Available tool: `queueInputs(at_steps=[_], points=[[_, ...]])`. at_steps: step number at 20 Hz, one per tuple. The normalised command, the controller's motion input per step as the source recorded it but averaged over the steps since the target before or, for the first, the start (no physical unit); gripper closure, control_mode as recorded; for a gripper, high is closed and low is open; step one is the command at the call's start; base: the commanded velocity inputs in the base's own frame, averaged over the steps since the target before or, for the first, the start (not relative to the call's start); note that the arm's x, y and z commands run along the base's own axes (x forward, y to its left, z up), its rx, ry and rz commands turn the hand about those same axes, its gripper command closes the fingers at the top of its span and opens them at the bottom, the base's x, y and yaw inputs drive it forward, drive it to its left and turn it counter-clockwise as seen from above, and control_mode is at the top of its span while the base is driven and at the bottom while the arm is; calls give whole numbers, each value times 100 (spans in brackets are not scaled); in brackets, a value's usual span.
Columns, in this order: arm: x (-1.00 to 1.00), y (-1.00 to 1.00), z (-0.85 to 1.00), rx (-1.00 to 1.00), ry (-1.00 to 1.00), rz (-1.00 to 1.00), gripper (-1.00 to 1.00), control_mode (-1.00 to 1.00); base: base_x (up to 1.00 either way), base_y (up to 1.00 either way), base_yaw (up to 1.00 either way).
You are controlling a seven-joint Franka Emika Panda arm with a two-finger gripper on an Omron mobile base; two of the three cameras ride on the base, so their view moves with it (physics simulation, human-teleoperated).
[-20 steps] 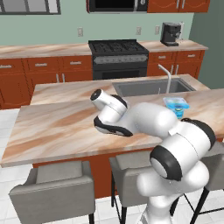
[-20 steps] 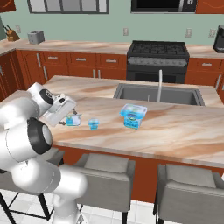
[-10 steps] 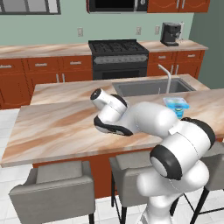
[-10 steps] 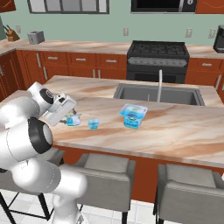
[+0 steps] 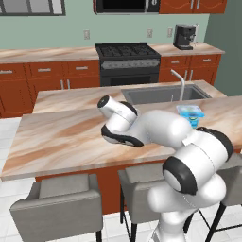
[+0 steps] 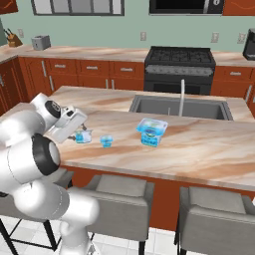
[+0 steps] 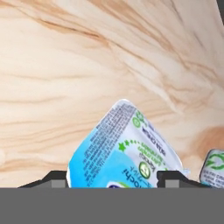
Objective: Stack the yogurt containers by placing the smaller containers on top of the larger containers.
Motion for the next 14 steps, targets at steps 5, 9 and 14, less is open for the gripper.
queueInputs(at_steps=[5,9,14], points=[[-17,-3,17,0,-14,0,100,-100,0,0,0],[-20,-10,37,0,-21,0,100,-100,0,0,0],[-22,-14,42,2,-21,0,100,-100,0,0,0]])
